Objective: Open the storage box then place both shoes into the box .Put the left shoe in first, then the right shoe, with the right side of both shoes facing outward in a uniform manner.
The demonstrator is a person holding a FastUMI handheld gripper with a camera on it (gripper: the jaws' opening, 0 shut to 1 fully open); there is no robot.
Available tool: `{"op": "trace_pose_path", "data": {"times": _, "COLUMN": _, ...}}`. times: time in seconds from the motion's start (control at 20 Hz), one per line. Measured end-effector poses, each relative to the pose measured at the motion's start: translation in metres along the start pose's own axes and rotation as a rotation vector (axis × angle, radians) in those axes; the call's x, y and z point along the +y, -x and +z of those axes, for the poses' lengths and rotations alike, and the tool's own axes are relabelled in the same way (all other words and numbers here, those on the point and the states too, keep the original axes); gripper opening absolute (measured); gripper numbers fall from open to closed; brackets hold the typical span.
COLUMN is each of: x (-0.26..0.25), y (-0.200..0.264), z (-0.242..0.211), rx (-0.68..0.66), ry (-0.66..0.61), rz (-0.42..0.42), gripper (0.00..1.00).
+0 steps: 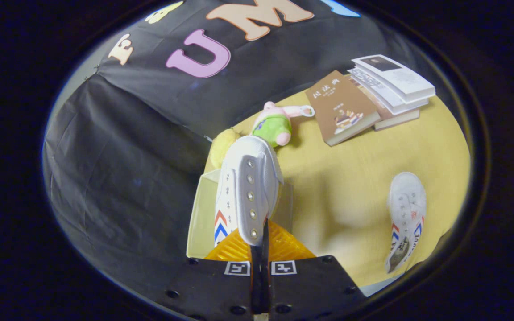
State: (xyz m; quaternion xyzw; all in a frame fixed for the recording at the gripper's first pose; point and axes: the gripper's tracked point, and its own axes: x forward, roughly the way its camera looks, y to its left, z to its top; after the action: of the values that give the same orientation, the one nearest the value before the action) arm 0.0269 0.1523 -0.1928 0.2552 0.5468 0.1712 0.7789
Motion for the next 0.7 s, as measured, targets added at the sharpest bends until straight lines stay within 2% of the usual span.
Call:
{"op": "trace_pose_path", "data": {"times": 0.3, "x": 0.048, "y": -0.04, "z": -0.025, "rx": 0.061, "ry": 0.034, "rz": 0.015, "gripper": 0.03}}
{"op": "trace_pose_path", "data": {"times": 0.7, "x": 0.074, "y": -0.099, "z": -0.063, "rx": 0.149, "ry": 0.058, "rz": -0.029, "gripper": 0.03}}
